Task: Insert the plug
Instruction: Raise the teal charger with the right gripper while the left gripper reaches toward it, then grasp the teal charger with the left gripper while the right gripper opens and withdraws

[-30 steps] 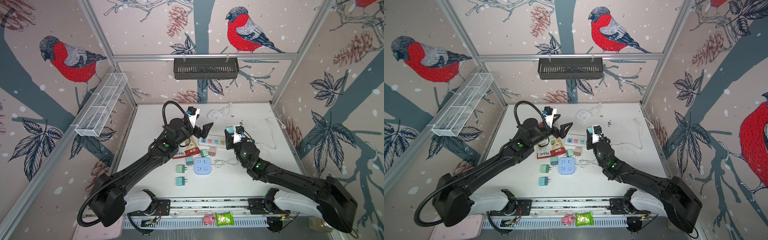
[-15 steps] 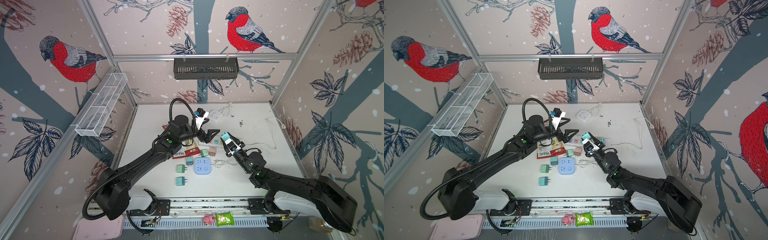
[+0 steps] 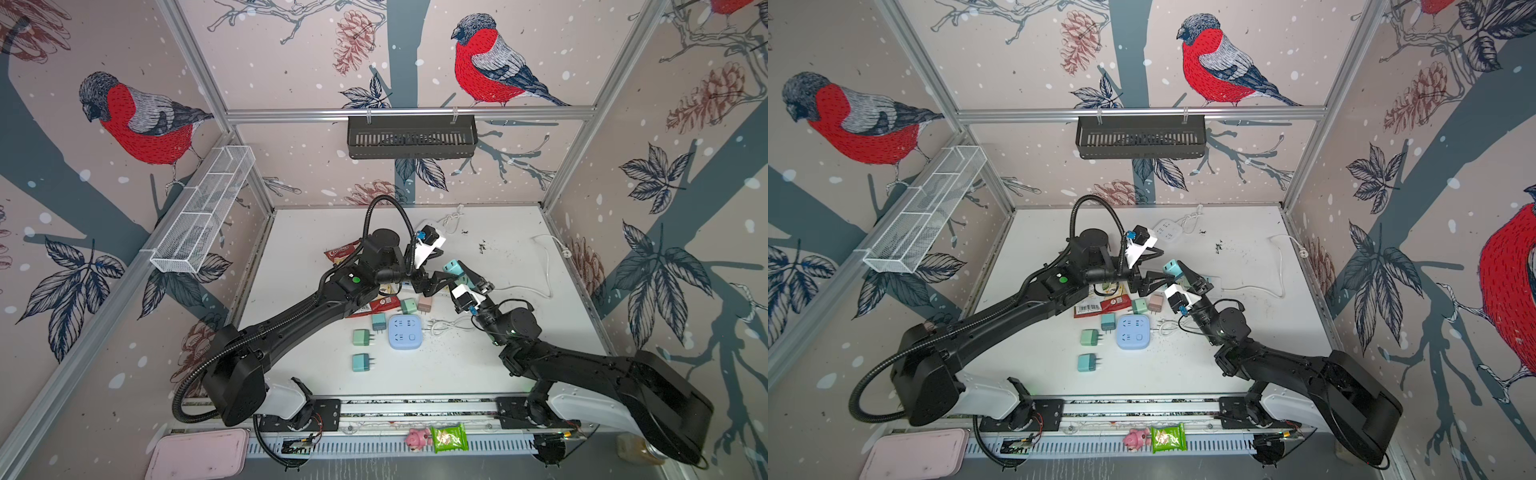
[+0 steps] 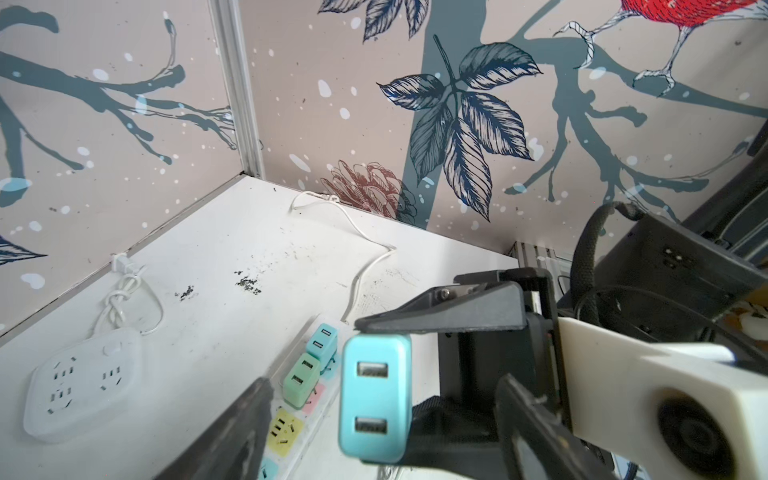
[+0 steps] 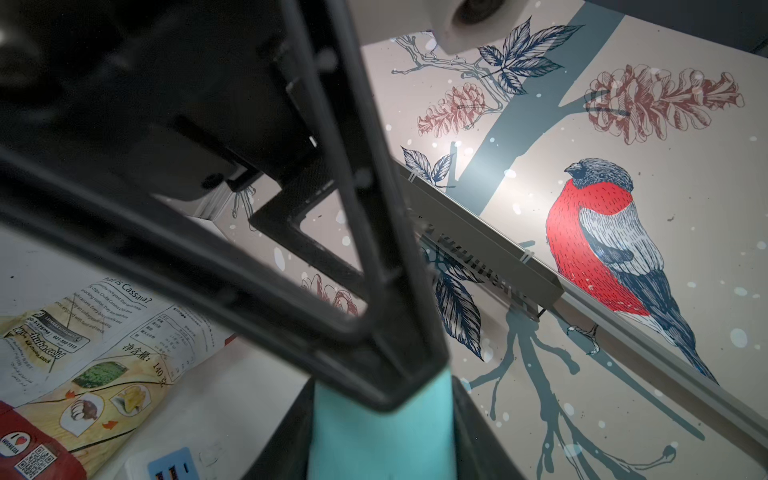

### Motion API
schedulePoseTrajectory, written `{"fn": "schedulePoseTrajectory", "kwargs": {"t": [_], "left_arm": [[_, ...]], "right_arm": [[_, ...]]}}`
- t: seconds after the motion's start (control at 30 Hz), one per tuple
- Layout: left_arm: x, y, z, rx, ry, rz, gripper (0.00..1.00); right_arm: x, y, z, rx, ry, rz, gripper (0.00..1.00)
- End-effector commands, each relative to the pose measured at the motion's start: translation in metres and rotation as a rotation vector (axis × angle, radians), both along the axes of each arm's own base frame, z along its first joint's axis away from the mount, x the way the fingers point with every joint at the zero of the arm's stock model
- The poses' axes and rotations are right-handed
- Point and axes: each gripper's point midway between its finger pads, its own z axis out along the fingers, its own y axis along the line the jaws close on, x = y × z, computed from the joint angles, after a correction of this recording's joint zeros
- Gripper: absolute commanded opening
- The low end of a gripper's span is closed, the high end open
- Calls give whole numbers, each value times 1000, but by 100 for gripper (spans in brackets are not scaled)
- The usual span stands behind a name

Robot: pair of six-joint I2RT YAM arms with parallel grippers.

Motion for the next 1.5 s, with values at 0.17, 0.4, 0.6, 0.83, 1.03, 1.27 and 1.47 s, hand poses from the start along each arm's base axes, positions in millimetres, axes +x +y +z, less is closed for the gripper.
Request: {"fn": "schedulePoseTrajectory", "kwargs": {"t": [0.17, 0.4, 0.6, 0.83, 1.03, 1.27, 1.47], "left_arm": [[2, -4, -9, 39, -7, -15, 75], [-3, -11, -12, 58, 7, -63, 56], [-3, -14, -15, 69, 8, -74, 48], [-5, -16, -20, 78, 21, -99, 32], [1, -17, -21, 97, 6, -80, 0], [17, -10, -25, 125, -32, 17, 0], [34, 6, -30, 156, -125, 149, 0]], "right_arm": [[-18, -1, 20, 38, -86, 60, 1], [-16, 2, 22, 37, -83, 66, 1], [-11, 9, 21, 20, -67, 70, 2], [-10, 12, 18, 27, -71, 81, 2], [-7, 8, 20, 38, -74, 53, 7], [-5, -6, 17, 71, -14, 9, 100], [-10, -30, 13, 190, 97, -4, 100]]}}
